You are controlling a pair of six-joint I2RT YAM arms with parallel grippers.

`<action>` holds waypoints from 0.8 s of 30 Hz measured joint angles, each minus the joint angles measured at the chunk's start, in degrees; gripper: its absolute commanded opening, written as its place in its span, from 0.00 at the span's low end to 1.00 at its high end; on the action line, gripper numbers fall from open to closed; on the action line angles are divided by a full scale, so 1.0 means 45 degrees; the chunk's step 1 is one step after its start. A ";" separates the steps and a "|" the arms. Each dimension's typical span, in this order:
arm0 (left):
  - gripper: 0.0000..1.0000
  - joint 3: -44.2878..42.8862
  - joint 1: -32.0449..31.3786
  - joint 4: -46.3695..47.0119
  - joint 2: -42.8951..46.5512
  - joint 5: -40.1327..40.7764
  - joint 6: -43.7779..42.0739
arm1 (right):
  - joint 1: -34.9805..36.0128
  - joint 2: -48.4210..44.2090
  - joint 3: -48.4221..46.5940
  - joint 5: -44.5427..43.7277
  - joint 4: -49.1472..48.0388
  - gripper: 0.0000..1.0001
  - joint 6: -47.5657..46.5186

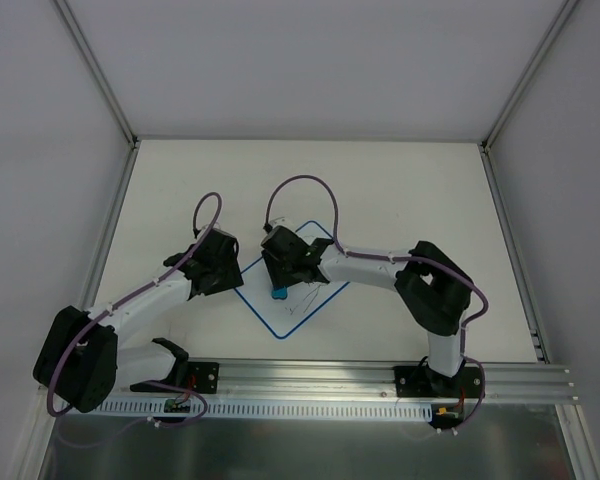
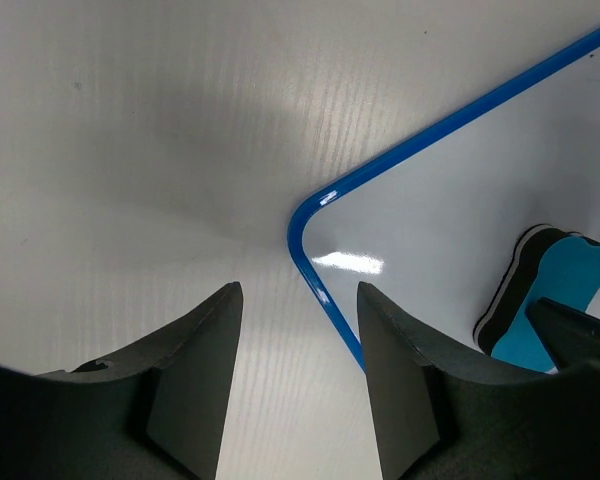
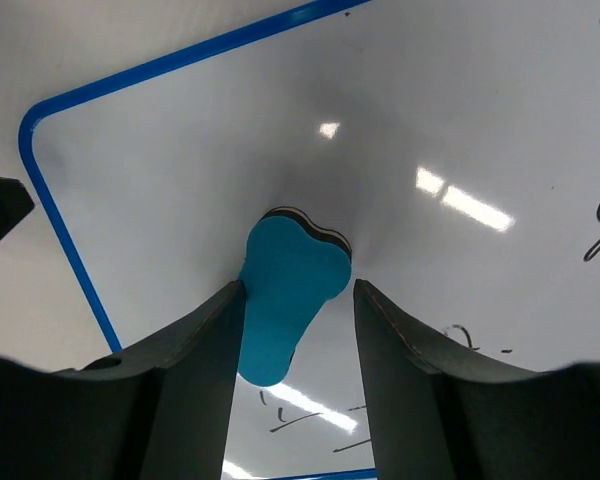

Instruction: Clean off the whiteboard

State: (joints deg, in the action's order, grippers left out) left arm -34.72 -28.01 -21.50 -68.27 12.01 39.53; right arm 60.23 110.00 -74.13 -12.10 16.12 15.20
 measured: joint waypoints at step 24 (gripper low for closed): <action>0.58 0.0112 0.0000 0.0053 0.1180 0.0000 0.0005 | 0.0461 -0.0826 0.0452 -0.2307 0.0850 0.67 0.2783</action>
State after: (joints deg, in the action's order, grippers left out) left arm -34.22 -28.01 -21.26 -62.96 12.01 39.55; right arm 62.30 106.28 -72.10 -22.48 19.94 27.73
